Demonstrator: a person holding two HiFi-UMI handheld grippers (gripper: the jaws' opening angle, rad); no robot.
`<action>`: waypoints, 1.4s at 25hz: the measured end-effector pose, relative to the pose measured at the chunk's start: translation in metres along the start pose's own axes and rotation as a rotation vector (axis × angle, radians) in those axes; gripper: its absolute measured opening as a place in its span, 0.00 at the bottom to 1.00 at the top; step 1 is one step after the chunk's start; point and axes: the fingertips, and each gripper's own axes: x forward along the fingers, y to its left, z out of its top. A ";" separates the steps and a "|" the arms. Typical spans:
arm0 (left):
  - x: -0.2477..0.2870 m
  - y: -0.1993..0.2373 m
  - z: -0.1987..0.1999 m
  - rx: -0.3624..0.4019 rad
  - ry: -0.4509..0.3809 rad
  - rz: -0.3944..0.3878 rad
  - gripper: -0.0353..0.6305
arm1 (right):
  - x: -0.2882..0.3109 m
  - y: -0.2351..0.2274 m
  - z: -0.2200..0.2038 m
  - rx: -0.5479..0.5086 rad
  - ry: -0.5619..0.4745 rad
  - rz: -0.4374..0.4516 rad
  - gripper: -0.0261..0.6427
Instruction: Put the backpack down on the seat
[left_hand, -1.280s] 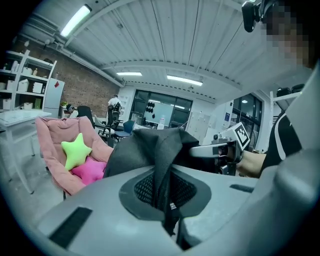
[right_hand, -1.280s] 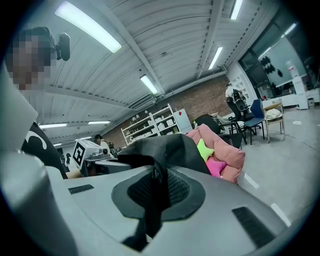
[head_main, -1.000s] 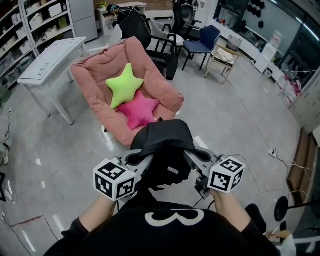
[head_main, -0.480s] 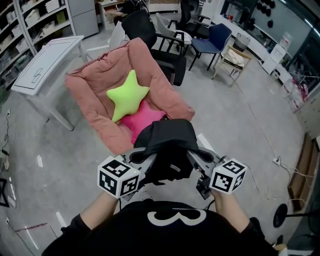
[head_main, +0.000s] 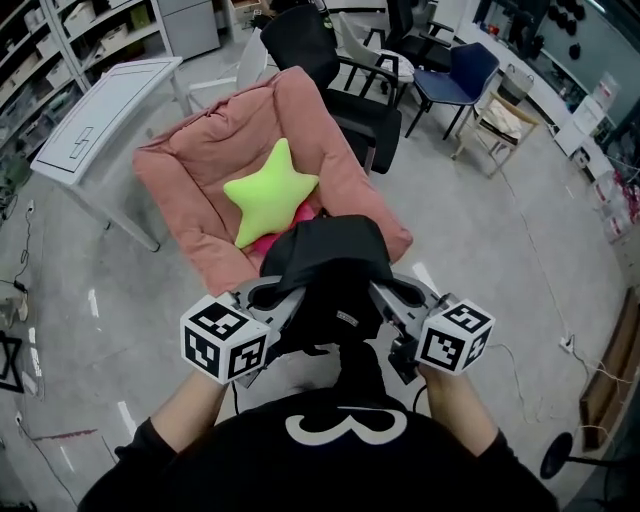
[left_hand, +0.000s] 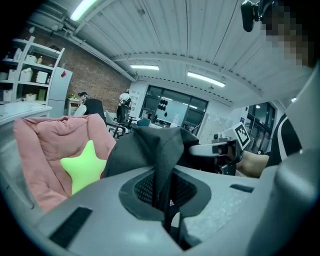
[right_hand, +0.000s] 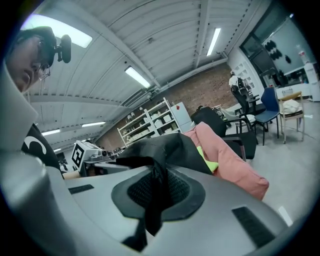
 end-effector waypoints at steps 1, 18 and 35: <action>0.004 0.008 0.004 -0.012 -0.003 0.021 0.07 | 0.009 -0.006 0.004 0.000 0.011 0.021 0.06; 0.042 0.123 0.075 -0.155 -0.113 0.352 0.07 | 0.147 -0.072 0.093 -0.099 0.173 0.306 0.06; 0.095 0.220 0.082 -0.206 -0.118 0.569 0.07 | 0.248 -0.141 0.106 -0.222 0.282 0.382 0.06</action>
